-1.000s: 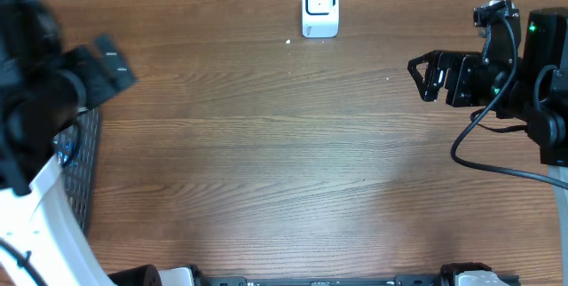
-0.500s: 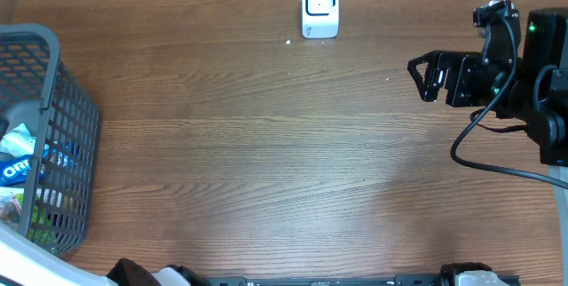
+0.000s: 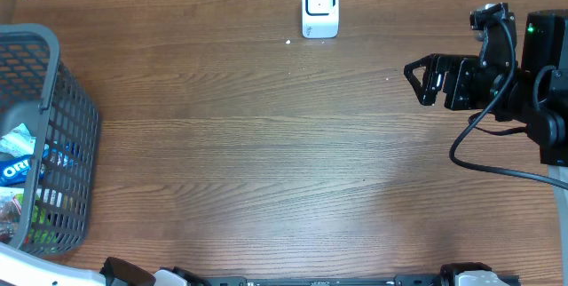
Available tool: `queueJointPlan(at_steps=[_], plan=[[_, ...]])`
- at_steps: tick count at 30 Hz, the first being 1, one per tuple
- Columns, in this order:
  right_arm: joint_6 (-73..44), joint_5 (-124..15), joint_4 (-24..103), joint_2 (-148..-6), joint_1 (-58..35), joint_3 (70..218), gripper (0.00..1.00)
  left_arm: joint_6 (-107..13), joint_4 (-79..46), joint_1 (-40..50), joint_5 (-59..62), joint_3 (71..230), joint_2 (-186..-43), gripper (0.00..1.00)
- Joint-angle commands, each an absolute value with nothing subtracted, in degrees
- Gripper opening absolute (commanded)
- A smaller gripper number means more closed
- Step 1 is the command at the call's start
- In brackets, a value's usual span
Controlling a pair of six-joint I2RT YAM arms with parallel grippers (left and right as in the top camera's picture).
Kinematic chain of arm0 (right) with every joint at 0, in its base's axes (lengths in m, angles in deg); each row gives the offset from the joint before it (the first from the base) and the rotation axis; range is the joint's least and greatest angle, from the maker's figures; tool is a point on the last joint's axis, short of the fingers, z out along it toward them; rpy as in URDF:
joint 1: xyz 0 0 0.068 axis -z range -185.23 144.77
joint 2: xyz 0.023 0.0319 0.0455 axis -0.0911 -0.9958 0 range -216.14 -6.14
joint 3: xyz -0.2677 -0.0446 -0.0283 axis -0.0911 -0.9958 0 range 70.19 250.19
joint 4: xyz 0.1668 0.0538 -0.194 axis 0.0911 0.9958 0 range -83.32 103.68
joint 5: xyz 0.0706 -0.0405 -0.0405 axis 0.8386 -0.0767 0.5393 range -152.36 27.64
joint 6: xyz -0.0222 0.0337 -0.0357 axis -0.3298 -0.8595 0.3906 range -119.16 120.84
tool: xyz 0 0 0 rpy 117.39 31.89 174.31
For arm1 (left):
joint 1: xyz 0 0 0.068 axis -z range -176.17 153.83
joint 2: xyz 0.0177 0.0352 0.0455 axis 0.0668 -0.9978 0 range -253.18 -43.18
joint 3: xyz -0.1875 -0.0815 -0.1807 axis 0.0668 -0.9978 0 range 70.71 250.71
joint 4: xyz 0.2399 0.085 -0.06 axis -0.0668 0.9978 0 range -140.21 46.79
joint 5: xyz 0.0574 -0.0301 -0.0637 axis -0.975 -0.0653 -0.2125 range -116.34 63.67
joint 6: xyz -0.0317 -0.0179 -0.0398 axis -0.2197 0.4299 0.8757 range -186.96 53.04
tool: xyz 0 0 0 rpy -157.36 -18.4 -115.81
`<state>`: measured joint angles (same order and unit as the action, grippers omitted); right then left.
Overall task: Scan the item barcode
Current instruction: 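Reach the left gripper into the grey basket and grasp the green snack bag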
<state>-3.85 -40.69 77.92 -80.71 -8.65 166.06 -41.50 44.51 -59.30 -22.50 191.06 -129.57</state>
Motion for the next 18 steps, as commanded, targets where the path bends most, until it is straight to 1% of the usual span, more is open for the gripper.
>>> queueJointPlan(at_steps=[1,9,14,18], plan=[[-3.8,-40.0,78.2,-80.5,-8.8,167.6,1.0,-39.5,44.3,-61.2,-23.9,190.9,-131.8,1.0],[-3.8,-40.0,78.6,-81.4,-8.8,167.6,1.0,-39.4,44.7,-65.2,-22.2,190.8,-136.9,1.0],[-3.8,-40.0,79.5,-82.7,-8.8,167.6,1.0,-37.8,44.4,-65.6,-22.1,190.8,-141.6,1.0],[-3.7,-40.0,79.1,-83.1,-8.8,167.6,1.0,-39.7,42.0,-65.5,-18.1,190.8,-145.1,1.0]])
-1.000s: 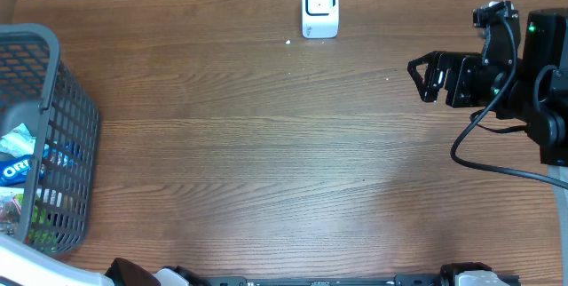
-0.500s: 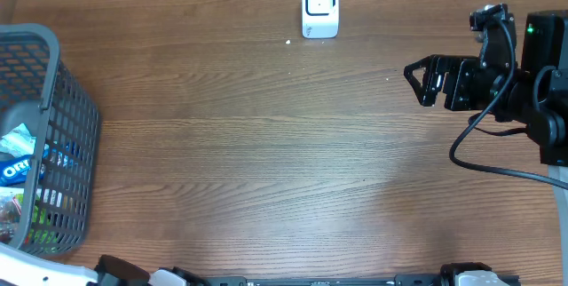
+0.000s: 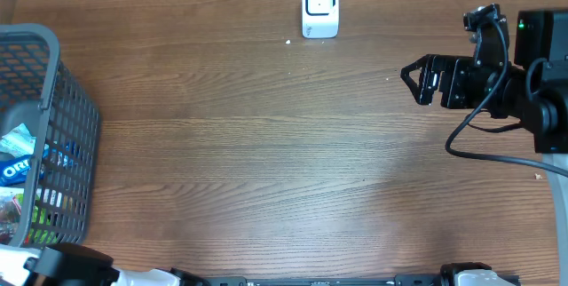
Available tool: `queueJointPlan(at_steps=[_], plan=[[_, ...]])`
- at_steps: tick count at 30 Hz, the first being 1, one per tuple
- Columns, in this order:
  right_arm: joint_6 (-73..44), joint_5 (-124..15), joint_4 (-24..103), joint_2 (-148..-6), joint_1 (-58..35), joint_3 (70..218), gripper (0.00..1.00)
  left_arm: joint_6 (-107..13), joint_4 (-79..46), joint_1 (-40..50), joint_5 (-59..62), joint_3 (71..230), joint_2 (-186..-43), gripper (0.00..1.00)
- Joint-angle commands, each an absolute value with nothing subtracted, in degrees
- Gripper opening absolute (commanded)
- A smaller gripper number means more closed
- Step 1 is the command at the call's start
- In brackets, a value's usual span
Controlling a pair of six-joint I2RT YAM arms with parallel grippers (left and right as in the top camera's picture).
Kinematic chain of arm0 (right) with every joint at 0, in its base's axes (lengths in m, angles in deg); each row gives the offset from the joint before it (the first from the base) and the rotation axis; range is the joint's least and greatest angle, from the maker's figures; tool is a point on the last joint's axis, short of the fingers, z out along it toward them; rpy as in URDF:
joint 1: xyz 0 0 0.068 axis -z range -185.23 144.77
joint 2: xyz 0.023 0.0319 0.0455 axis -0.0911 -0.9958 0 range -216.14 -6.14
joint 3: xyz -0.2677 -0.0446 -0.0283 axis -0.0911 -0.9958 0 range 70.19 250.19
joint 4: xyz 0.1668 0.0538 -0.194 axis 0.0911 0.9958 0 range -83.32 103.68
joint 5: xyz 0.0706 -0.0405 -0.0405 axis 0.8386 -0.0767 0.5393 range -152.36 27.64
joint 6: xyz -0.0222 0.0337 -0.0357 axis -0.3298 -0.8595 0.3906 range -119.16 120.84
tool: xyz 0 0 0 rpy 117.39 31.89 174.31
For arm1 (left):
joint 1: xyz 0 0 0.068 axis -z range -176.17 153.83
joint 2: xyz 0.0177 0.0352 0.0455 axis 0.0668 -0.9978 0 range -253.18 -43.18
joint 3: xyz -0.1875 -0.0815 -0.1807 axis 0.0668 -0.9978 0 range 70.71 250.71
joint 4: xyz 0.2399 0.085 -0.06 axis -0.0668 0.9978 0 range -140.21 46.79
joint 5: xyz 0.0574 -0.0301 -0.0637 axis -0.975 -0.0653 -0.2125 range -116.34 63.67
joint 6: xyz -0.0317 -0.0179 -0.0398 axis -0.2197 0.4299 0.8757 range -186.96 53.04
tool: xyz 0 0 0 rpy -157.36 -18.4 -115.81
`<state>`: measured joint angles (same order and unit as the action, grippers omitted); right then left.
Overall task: Scan the item barcode
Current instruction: 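Reach the left gripper into the grey basket and grasp the green snack bag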
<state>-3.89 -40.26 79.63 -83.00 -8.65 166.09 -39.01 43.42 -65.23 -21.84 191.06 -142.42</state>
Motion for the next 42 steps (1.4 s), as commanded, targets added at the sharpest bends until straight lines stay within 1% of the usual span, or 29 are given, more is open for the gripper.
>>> queueJointPlan(at_steps=[1,3,6,8,11,14,16,22,27,30,32,35,38,39,40,41,42], plan=[[-3.6,-40.0,79.0,-83.1,-8.8,167.6,1.0,-40.8,41.2,-65.4,-16.5,190.8,-145.9,1.0],[-3.6,-40.0,78.8,-83.2,-8.8,167.6,1.0,-43.1,39.5,-65.0,-13.5,190.8,-147.3,1.0],[-3.6,-40.0,78.6,-83.2,-8.8,167.6,1.0,-44.8,37.6,-63.5,-12.0,190.8,-148.4,1.0],[-3.6,-39.9,78.6,-83.2,-8.8,167.6,1.0,-44.7,37.1,-61.9,-13.9,190.8,-148.9,1.0],[-3.6,-40.0,78.6,-83.2,-8.8,167.6,1.0,-43.6,38.0,-59.5,-19.2,190.8,-149.8,0.95],[-3.6,-40.0,78.6,-83.2,-8.8,167.6,1.0,-39.5,38.8,-58.1,-24.3,190.6,-151.1,0.95],[-3.6,-40.0,78.6,-83.2,-8.8,167.6,1.0,-39.5,37.7,-58.0,-24.4,189.4,-151.9,0.95],[-3.6,-40.0,78.6,-83.2,-8.8,167.6,1.0,-36.8,31.0,-58.0,-25.5,177.8,-151.9,0.95],[-3.6,-40.0,78.6,-83.2,-8.8,167.6,1.0,-36.0,21.4,-58.0,-25.5,166.7,-151.9,0.92],[-3.6,-40.0,78.6,-83.4,-8.8,167.6,1.0,-36.0,16.0,-58.0,-25.3,161.6,-151.9,0.89],[-3.6,-40.0,78.6,-83.5,-8.8,167.6,1.0,-36.1,14.0,-58.0,-25.5,159.3,-151.9,0.84],[-3.6,-40.0,78.6,-83.7,-8.8,167.6,1.0,-36.1,10.8,-58.0,-26.6,155.7,-151.9,0.8],[-3.6,-40.0,78.6,-83.9,-8.8,167.6,1.0,-36.1,8.2,-58.0,-26.8,152.4,-151.9,0.7],[-3.6,-40.0,78.6,-84.0,-8.8,167.5,1.0,-36.1,7.2,-58.0,-27.0,151.2,-151.9,0.64],[-3.6,-40.0,78.6,-84.1,-8.8,167.6,1.0,-36.1,6.9,-58.0,-26.9,150.8,-151.9,0.53],[-3.6,-40.0,78.6,-84.1,-8.8,167.5,1.0,-36.1,6.9,-58.0,-26.9,150.7,-151.9,0.34],[-3.6,-40.0,78.6,-84.1,-8.8,167.5,1.0,-36.1,6.8,-58.0,-26.9,150.8,-151.9,0.12]])
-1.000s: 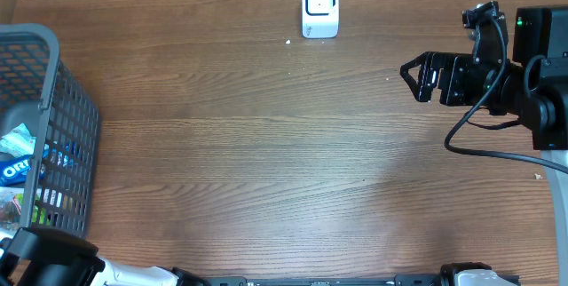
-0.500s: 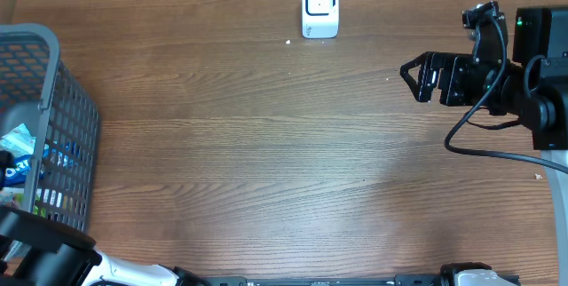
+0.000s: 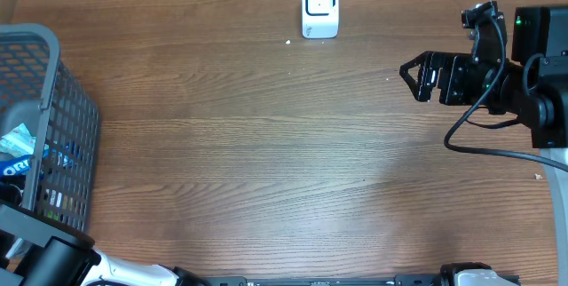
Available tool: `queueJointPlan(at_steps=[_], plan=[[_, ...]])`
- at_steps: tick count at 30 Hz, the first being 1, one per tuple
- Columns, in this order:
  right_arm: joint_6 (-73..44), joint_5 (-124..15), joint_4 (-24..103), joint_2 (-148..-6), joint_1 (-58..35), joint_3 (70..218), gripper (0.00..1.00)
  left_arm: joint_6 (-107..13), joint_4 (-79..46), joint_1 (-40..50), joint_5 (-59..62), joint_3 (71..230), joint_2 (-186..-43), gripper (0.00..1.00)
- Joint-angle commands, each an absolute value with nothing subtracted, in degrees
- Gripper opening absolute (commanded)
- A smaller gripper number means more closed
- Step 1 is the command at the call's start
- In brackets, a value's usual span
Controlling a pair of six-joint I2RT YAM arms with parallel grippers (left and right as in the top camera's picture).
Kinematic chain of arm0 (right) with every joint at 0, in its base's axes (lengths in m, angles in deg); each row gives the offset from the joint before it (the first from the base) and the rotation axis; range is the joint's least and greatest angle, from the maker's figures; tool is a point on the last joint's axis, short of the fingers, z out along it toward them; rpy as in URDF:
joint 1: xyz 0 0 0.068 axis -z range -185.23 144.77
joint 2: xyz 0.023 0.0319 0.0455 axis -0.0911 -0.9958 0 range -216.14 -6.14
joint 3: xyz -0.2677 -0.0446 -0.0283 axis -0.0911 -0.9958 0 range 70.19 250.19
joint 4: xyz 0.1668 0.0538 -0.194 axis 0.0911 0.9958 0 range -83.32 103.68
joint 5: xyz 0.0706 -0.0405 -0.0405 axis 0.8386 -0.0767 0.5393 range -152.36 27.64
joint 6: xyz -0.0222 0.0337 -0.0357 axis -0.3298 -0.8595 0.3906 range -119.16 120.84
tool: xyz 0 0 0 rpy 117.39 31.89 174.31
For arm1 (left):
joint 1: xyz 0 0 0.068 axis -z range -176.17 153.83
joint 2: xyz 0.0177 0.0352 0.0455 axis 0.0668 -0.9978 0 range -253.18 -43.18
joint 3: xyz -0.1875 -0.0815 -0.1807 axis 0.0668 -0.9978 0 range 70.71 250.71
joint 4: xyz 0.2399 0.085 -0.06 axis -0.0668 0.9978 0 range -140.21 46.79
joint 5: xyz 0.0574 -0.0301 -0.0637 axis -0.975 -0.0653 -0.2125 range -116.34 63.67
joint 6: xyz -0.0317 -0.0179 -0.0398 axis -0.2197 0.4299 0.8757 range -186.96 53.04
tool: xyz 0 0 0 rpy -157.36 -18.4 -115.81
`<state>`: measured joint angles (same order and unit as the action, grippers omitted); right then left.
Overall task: Scan the item barcode
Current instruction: 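Reach the left gripper into the grey basket and grasp the green snack bag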
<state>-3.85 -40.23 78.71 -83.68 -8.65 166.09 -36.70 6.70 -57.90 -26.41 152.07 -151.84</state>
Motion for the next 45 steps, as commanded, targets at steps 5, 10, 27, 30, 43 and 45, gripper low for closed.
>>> queueJointPlan(at_steps=[5,10,27,30,43,45], plan=[[-3.6,-40.0,78.6,-84.4,-8.8,167.5,1.0,-36.1,10.2,-58.0,-24.9,154.8,-151.9,0.04],[-3.6,-40.0,78.6,-84.7,-8.8,167.5,1.0,-37.9,22.6,-57.9,-22.2,171.3,-151.8,0.04],[-3.6,-40.0,78.1,-84.7,-8.8,167.5,1.0,-40.1,32.8,-56.0,-22.0,183.3,-149.5,0.04],[-3.6,-40.0,77.9,-84.7,-8.8,167.5,1.0,-40.1,32.9,-56.0,-24.3,182.2,-149.8,0.36],[-3.6,-40.0,77.9,-84.7,-8.8,167.5,1.0,-34.8,15.1,-60.7,-29.1,159.1,-150.0,0.98],[-3.6,-40.0,77.9,-84.9,-8.8,167.5,1.0,-34.8,12.7,-62.0,-29.5,157.0,-150.0,0.99]])
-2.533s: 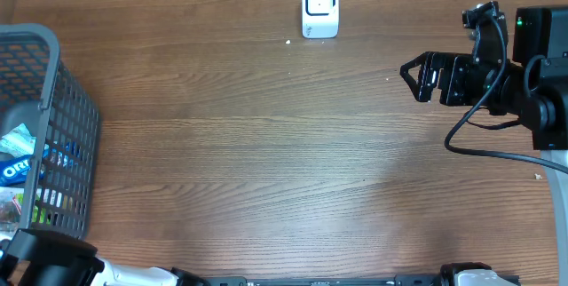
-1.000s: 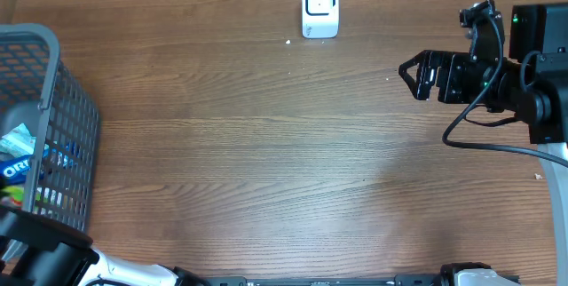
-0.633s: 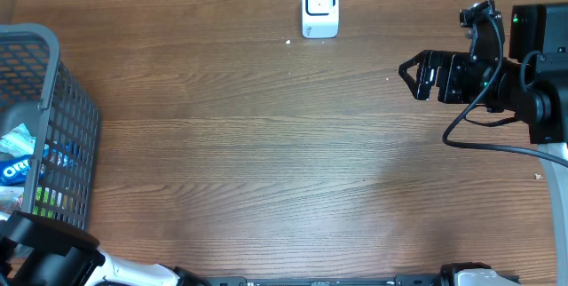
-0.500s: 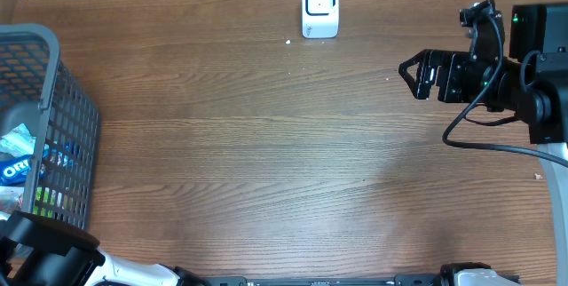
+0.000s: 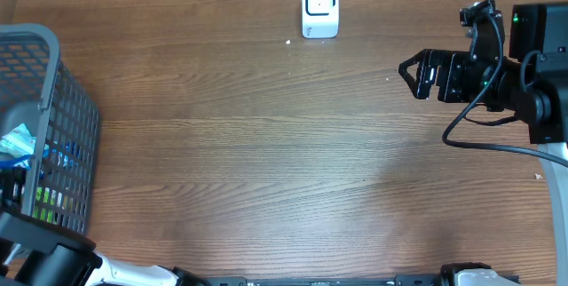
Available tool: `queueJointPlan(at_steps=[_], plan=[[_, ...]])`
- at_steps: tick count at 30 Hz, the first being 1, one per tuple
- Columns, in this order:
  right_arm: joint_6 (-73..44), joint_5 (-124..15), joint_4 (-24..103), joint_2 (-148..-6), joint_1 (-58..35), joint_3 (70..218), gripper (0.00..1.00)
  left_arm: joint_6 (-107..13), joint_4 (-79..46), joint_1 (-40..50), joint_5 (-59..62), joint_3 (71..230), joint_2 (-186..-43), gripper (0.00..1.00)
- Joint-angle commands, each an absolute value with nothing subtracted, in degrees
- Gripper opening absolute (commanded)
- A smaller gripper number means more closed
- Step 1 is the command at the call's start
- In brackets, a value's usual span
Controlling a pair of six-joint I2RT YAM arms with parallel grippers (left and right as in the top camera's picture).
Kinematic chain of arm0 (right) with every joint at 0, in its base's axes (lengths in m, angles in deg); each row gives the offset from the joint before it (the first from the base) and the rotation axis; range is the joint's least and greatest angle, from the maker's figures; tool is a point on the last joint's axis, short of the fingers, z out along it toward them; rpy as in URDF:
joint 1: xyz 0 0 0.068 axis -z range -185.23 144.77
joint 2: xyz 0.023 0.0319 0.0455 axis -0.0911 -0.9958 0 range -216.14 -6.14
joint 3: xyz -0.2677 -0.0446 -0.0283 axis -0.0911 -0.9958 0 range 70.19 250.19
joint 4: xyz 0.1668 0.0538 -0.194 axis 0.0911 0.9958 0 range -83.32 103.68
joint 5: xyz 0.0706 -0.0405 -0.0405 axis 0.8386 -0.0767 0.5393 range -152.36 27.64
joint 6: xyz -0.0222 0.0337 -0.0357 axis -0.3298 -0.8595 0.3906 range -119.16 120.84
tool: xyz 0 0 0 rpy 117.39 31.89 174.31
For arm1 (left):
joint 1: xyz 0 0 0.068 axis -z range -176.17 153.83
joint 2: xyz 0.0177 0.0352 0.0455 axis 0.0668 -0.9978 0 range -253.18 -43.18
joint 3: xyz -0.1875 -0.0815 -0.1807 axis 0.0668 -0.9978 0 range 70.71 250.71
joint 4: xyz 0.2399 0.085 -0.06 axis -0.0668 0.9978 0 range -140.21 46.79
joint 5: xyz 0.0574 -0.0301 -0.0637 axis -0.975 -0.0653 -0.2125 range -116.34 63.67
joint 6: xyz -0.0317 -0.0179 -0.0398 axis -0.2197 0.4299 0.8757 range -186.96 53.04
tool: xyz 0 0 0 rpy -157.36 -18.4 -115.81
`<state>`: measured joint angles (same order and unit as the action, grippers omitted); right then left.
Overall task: Scan the item barcode
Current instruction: 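Reach the left gripper into the grey basket and grasp the green snack bag, then carry the green snack bag to the table center and release it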
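The white barcode scanner stands upright at the far edge of the table, near the middle. A grey wire basket at the left edge holds packaged items; a blue packet shows through its mesh. My left arm comes in from the bottom left corner and reaches over the basket's near end. Its gripper is a dark shape inside the basket, and its fingers cannot be made out. My right gripper hovers at the right, pointing left and holding nothing. It is seen edge-on, so the gap between its jaws is hidden.
Bare wooden table lies between basket and right arm. A cardboard wall runs along the far edge behind the scanner. A black cable loops off the right arm.
The left arm has reached a little deeper over the basket's near end and now covers the white-lettered blue packet seen before. The right arm and scanner have not visibly moved.
At first only the base of the left arm showed at the bottom edge, and the right gripper hung at the right. The left arm then appeared at the bottom left corner, later lay over the basket's near end, and now reaches into it. The right gripper shifted slightly left.
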<state>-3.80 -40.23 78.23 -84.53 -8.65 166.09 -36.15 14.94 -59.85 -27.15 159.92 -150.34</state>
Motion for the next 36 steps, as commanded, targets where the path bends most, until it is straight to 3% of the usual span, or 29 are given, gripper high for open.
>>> queueJointPlan(at_steps=[1,10,13,15,16,17,20,21,30,36], plan=[[-3.6,-40.0,78.0,-85.3,-8.8,167.5,1.0,-34.8,11.3,-62.8,-29.6,155.8,-150.1,1.0],[-3.6,-40.0,79.0,-88.4,-8.8,167.4,1.0,-34.8,4.8,-64.0,-33.0,150.4,-150.8,0.99],[-3.6,-40.0,79.1,-88.4,-8.8,167.3,1.0,-34.8,2.1,-64.0,-33.1,147.9,-150.8,0.92],[-3.6,-40.0,79.1,-88.4,-8.8,167.3,1.0,-34.8,1.3,-64.0,-33.1,147.1,-150.8,0.81],[-3.6,-40.0,79.1,-88.4,-8.8,167.3,1.0,-34.8,1.0,-64.0,-33.1,146.9,-150.8,0.69],[-3.6,-40.0,79.2,-88.4,-8.8,167.3,1.0,-34.8,0.9,-64.0,-32.9,146.9,-150.8,0.44],[-3.6,-40.0,79.2,-88.4,-8.8,167.3,1.0,-34.8,1.0,-64.0,-31.9,146.9,-150.8,0.13],[-3.6,-40.0,79.2,-88.4,-8.8,167.3,1.0,-34.8,0.9,-64.0,-31.3,146.9,-150.8,0.07],[-3.6,-40.0,79.2,-88.4,-8.8,167.3,1.0,-40.8,7.1,-64.0,-17.7,154.2,-150.4,0.04],[-3.7,-39.9,79.2,-88.4,-8.8,167.3,1.0,-44.7,20.3,-63.5,-9.2,172.9,-149.7,0.04]])
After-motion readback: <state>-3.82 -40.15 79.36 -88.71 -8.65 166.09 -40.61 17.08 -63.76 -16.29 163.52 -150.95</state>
